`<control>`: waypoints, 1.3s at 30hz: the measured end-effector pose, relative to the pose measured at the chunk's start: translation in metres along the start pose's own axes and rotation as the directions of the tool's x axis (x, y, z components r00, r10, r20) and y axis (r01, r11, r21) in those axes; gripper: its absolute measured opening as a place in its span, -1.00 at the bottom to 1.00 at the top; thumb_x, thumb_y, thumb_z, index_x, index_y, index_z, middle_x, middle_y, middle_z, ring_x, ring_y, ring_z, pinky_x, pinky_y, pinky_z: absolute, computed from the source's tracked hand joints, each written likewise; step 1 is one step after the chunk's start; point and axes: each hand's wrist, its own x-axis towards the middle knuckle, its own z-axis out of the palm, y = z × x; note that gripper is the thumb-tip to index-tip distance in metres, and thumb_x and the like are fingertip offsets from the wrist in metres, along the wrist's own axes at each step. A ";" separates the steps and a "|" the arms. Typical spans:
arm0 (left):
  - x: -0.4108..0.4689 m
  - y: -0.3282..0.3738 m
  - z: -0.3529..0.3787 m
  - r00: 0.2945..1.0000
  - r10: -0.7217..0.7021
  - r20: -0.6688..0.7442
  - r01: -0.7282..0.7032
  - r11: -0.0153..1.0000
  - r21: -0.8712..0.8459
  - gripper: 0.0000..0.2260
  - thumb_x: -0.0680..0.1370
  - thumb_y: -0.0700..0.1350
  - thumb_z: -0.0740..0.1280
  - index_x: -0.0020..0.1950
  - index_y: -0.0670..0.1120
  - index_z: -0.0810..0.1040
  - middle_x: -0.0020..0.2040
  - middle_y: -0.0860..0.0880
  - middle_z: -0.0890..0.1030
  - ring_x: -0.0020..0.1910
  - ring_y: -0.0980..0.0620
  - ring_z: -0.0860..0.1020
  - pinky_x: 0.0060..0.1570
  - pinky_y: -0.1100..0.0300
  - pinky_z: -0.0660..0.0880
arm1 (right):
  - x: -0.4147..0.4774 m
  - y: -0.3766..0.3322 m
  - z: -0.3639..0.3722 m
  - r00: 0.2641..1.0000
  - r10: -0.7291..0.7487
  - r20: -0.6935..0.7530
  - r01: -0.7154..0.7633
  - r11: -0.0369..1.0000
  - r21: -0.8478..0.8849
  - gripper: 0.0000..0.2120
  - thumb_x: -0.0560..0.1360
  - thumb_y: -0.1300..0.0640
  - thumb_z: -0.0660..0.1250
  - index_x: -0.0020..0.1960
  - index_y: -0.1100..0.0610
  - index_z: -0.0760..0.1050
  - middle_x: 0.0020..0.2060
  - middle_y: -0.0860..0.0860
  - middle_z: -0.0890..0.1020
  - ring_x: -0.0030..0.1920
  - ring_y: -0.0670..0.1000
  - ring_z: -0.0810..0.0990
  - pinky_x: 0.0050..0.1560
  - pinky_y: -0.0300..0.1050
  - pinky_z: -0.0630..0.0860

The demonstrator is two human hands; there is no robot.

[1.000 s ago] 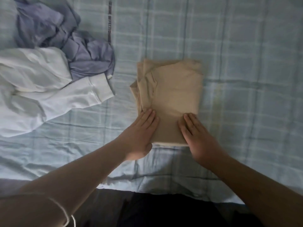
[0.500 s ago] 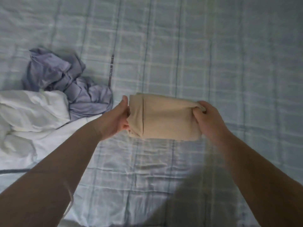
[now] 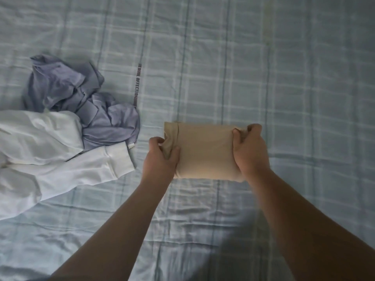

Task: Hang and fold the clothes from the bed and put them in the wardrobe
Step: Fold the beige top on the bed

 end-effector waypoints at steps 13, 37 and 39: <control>0.015 -0.003 0.020 0.740 0.554 0.381 -0.630 0.374 0.680 -0.42 0.64 0.22 -0.04 0.61 0.00 0.16 0.60 -0.12 0.19 0.60 -0.17 0.05 0.54 -0.16 0.03 | -0.034 0.025 0.013 0.796 -0.552 0.248 0.591 0.623 -0.513 -0.40 0.61 -0.10 0.01 0.59 0.11 0.11 0.58 0.12 0.17 0.57 0.18 0.09 0.52 0.23 0.06; -0.006 0.017 0.002 0.983 -0.183 -0.003 0.183 0.982 0.050 -0.43 0.54 0.13 0.36 0.39 -0.22 0.41 0.24 -0.18 0.55 0.24 -0.21 0.52 0.07 0.09 0.40 | -0.030 0.004 -0.005 0.957 0.247 0.155 -0.271 0.949 0.162 -0.34 0.41 0.01 0.49 0.40 0.22 0.36 0.24 0.17 0.57 0.18 0.22 0.58 0.17 0.03 0.52; -0.009 0.018 -0.007 0.959 -0.253 0.124 0.275 0.939 -0.207 -0.46 0.52 0.06 0.43 0.31 -0.31 0.48 0.13 -0.12 0.60 0.15 -0.16 0.59 0.04 0.07 0.51 | -0.031 0.007 -0.020 0.913 0.294 0.283 -0.378 0.872 0.312 -0.41 0.30 0.08 0.57 0.25 0.27 0.52 0.11 0.21 0.65 0.03 0.21 0.66 0.10 0.20 0.60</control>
